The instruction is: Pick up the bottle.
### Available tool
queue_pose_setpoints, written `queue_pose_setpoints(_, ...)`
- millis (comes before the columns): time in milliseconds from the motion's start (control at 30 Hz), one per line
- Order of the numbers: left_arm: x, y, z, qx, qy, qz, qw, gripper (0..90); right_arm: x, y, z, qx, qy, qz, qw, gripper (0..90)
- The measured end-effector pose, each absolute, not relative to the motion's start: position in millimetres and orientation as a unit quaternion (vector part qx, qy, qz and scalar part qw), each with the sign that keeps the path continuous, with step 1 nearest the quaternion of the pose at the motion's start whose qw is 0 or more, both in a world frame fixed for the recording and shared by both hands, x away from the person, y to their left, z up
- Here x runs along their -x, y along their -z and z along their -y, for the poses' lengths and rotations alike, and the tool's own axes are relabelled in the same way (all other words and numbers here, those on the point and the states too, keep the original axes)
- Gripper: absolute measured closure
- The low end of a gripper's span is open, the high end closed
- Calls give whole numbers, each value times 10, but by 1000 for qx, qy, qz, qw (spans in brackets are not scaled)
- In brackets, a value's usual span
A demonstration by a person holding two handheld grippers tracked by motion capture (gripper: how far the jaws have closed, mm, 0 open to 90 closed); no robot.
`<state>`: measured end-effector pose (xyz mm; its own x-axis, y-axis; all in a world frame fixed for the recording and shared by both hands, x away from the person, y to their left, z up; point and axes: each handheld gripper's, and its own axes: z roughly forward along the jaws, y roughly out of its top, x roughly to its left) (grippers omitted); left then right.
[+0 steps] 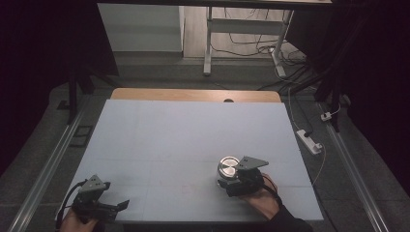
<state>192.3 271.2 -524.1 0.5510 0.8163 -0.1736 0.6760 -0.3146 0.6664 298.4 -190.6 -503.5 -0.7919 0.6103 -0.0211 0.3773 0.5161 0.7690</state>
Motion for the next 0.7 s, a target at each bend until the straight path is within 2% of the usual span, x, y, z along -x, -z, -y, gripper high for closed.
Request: queue_pose_setpoints(700, -1929, 5243, -2712, -805, -96, -465, 355, 14, -2994, 4829, 1869, -271, -424, -855, 124, 145)
